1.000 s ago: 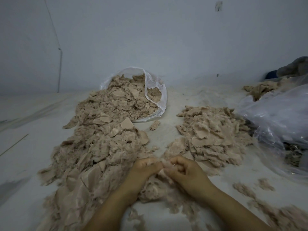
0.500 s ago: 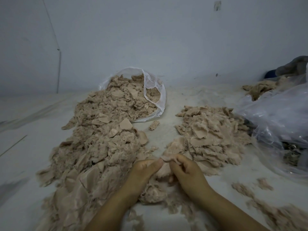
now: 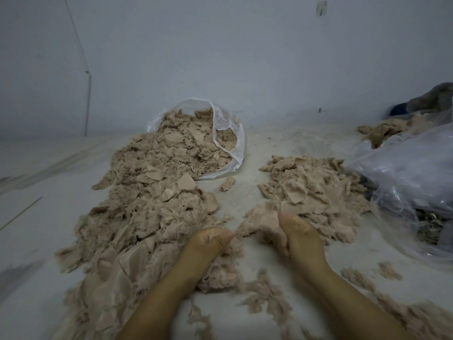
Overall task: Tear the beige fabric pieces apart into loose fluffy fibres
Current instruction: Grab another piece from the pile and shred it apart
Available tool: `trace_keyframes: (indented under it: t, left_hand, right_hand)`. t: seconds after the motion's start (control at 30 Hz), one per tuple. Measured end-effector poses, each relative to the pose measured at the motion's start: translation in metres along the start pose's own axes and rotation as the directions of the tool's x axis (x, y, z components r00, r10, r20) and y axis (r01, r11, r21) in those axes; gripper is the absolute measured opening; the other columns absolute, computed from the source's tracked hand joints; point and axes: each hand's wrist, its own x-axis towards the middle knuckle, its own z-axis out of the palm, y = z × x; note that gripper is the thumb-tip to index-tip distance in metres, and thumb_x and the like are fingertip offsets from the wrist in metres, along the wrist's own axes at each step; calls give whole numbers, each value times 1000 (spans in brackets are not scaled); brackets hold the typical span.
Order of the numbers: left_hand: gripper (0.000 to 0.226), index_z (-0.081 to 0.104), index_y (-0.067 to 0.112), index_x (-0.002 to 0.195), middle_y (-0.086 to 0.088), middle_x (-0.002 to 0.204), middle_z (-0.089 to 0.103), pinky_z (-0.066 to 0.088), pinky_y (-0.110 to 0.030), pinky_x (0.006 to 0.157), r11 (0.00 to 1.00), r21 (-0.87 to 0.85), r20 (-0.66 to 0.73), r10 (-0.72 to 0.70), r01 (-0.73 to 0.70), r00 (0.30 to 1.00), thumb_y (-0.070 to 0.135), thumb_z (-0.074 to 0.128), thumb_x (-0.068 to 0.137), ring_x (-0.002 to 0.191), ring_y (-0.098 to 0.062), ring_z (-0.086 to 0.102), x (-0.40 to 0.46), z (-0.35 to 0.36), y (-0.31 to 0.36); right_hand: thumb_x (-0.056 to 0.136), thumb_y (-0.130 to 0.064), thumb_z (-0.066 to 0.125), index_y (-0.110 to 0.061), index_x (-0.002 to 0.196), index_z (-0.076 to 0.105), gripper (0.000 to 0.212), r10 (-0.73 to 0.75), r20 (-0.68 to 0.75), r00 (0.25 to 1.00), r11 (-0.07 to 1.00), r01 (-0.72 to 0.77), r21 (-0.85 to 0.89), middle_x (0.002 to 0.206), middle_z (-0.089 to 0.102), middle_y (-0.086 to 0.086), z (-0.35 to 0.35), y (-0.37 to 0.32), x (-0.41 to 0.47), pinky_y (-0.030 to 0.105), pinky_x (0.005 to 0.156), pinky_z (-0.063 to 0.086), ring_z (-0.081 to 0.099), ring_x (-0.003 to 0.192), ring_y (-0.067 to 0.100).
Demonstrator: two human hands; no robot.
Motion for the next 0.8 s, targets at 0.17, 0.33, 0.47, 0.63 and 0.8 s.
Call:
trace_keyframes:
  t: [0.17,0.33,0.47,0.63,0.8]
  left_hand:
    - [46,59,-8,88,-25,86,68,53,-34,67,991,-125,-117,-60,45,991,37,57,84,72,-32,64,3,3,-6]
    - [25,56,11,76,-6,65,60,48,-27,54,998,-57,-194,-26,15,981,33,52,88,59,-18,55,4,11,-9]
    - [27,55,3,82,-7,68,57,46,-28,60,999,47,-197,15,-6,980,27,49,92,64,-18,52,5,14,-8]
    - [36,63,-3,92,-21,86,65,51,-40,75,979,202,-28,23,-17,999,32,53,91,78,-29,62,1,11,-4]
    - [18,60,-2,78,-9,74,56,40,-35,66,959,283,17,-10,5,1000,8,54,93,70,-20,51,0,11,-10]
  right_hand:
    - [83,-52,50,-8,124,46,60,260,283,923,774,-374,511,116,63,21,-7,-1,12,31,70,59,71,94,24]
    - [59,-62,75,-35,92,65,44,216,512,831,940,-36,-338,91,69,-17,9,13,-18,15,68,47,63,81,-1]
    - [76,-19,76,-26,77,64,14,77,431,899,894,129,-429,69,61,-10,13,13,-18,21,61,44,53,62,6]
    - [87,-4,62,-16,79,61,14,29,226,974,974,24,-227,55,61,-4,8,9,-11,19,50,46,56,50,9]
    - [91,-6,57,-18,80,65,17,161,323,933,978,-195,77,69,66,2,7,8,-12,29,52,53,64,61,16]
